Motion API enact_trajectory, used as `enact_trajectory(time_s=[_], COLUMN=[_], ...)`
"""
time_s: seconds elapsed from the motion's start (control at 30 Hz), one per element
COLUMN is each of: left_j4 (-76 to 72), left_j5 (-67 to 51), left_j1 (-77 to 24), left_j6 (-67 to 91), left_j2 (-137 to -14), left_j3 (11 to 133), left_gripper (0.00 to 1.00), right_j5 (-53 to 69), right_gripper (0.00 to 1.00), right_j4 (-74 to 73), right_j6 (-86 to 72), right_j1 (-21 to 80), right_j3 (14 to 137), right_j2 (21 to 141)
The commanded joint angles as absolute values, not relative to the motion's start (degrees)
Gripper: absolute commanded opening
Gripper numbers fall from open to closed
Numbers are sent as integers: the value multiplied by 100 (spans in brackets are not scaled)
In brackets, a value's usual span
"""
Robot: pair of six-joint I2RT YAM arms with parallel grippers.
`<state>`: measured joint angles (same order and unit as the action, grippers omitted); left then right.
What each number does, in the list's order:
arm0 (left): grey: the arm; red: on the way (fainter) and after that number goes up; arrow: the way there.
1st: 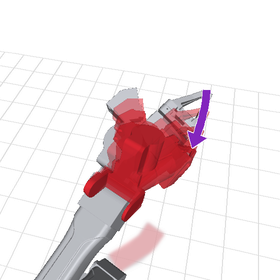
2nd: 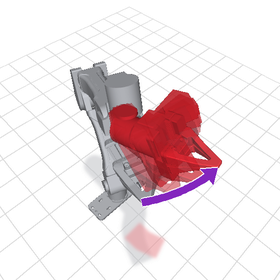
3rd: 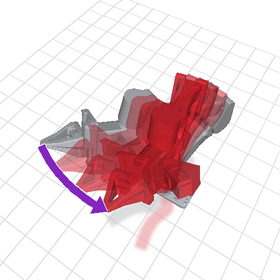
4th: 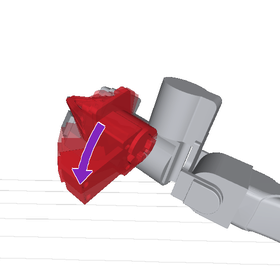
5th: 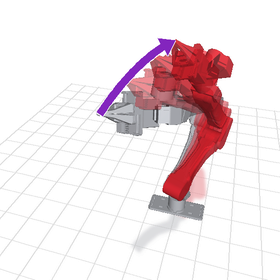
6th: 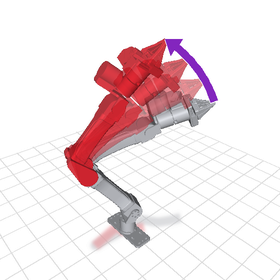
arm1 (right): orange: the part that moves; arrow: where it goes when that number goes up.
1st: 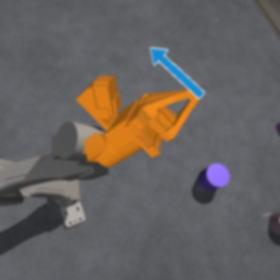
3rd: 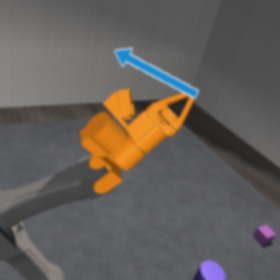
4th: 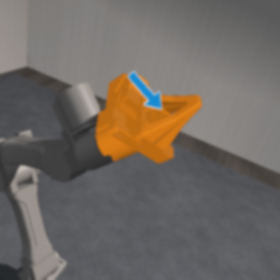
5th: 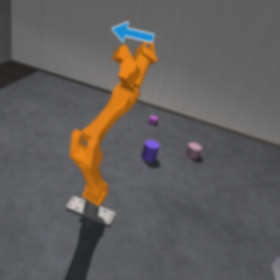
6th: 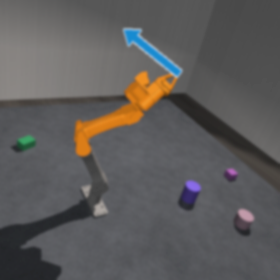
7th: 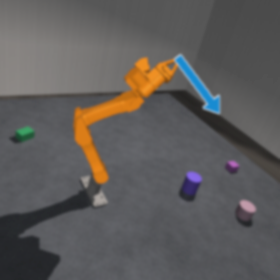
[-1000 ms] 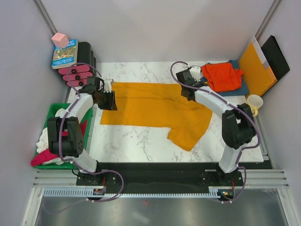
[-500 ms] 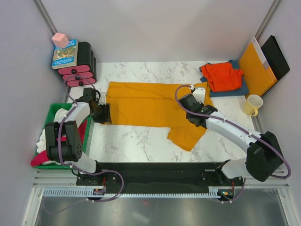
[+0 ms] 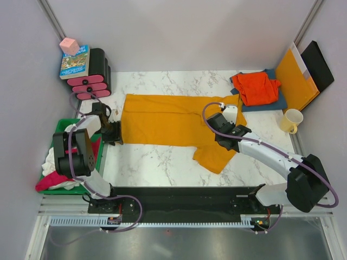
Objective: Fold and stack the t-shirts
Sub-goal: Fold the tshirt
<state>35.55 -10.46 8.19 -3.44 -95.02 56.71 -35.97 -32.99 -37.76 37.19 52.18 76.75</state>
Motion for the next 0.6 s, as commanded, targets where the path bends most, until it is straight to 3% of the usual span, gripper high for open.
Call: enact_trajectory(time_s=[0.0,0.17,0.27,0.43,0.57], left_j4=[3621,3621,3604,3586,3568], left_j5=[-1081,-1072,-1125,-1186,-1283], left_j1=[817,817,817,809,817], left_j6=[-299,-290,-299,-334,-352], left_j2=[-9755,-9896,-9888,-9809,-9712], left_j3=[5871,5906,5906,5845,5792], left_gripper=[52,48,39,5,2], right_j5=[-3709,-3639,-3569,-3568,-3183], right_gripper=[39,39,38,37,39], right_j4=[-3217,-3208,-3234,-3418,-3691], right_j6=[-3797,-3814,-3893,-4069,-4366], right_j1=[3735,3744,3744,3806,3893], right_j3=[5291,5326,5274,5089,4792], right_j2=[7681,7752,7717,7480,7269])
